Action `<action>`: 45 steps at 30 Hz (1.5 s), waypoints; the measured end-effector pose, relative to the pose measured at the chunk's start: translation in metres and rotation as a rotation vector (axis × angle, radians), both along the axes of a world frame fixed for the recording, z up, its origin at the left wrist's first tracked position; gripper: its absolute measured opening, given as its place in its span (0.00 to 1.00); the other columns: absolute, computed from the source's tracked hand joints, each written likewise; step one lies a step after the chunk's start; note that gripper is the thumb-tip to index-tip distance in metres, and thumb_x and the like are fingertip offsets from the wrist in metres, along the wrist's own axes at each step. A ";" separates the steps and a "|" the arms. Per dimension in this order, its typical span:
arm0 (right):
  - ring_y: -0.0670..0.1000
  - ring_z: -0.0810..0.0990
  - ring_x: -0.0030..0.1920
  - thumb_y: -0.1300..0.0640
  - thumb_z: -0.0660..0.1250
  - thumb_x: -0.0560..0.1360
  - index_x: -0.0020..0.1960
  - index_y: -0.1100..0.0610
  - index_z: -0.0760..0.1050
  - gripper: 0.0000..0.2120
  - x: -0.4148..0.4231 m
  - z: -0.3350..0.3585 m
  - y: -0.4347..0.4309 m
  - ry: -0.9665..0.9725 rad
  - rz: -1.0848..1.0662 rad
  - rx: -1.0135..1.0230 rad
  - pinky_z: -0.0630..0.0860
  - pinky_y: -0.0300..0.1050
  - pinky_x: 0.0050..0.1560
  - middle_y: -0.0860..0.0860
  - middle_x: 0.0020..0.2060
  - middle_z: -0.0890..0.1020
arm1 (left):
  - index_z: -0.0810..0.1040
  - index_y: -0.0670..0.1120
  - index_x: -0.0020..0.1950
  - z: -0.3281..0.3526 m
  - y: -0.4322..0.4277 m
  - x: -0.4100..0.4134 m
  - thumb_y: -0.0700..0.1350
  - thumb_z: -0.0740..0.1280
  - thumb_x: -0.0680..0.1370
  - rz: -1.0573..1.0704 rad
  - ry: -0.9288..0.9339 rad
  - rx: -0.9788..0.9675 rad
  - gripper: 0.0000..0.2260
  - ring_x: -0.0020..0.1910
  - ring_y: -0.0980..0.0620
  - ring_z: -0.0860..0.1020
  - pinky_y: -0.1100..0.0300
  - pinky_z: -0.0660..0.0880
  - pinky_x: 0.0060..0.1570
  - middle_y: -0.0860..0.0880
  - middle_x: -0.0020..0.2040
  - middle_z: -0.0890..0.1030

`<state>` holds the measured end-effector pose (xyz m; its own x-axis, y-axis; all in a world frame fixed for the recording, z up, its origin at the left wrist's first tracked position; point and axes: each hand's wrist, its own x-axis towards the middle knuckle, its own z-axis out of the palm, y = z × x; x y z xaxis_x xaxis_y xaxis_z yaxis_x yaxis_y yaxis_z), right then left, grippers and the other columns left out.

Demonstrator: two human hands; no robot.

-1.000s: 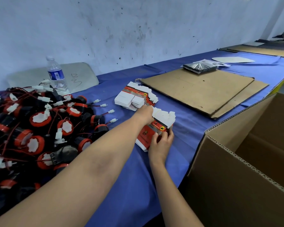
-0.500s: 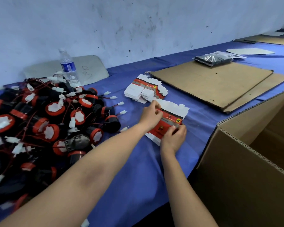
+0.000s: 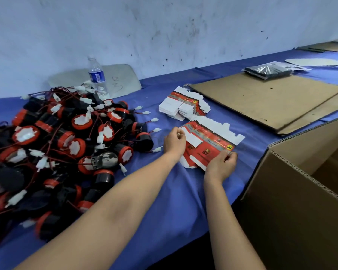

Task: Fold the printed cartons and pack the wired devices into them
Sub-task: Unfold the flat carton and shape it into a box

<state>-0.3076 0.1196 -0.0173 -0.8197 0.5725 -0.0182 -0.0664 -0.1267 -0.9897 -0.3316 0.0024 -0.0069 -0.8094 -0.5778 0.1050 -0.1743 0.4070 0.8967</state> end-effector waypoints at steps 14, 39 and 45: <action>0.47 0.82 0.34 0.61 0.57 0.80 0.32 0.47 0.72 0.20 0.061 0.001 0.050 0.007 0.537 -0.179 0.80 0.45 0.36 0.46 0.32 0.80 | 0.78 0.44 0.59 0.061 -0.004 0.023 0.40 0.62 0.80 -0.004 0.288 0.521 0.09 0.63 0.50 0.74 0.68 0.72 0.50 0.46 0.63 0.75; 0.41 0.84 0.44 0.39 0.70 0.69 0.56 0.45 0.79 0.19 0.168 0.052 -0.046 0.139 1.075 0.212 0.78 0.35 0.40 0.42 0.43 0.85 | 0.80 0.49 0.52 0.037 -0.058 0.255 0.51 0.69 0.69 0.141 0.266 0.806 0.13 0.41 0.48 0.85 0.58 0.81 0.34 0.47 0.43 0.86; 0.40 0.83 0.45 0.37 0.70 0.66 0.60 0.43 0.76 0.24 0.171 0.044 -0.045 0.129 1.033 0.237 0.78 0.35 0.43 0.39 0.45 0.84 | 0.85 0.48 0.45 0.039 -0.053 0.259 0.55 0.70 0.64 0.076 0.231 0.858 0.15 0.39 0.47 0.85 0.60 0.79 0.30 0.45 0.41 0.86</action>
<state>-0.1367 0.0745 0.0272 -0.8974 -0.4234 0.1243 -0.1433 0.0131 -0.9896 -0.0730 -0.0503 0.0320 -0.7780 -0.5837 -0.2324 0.0495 -0.4257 0.9035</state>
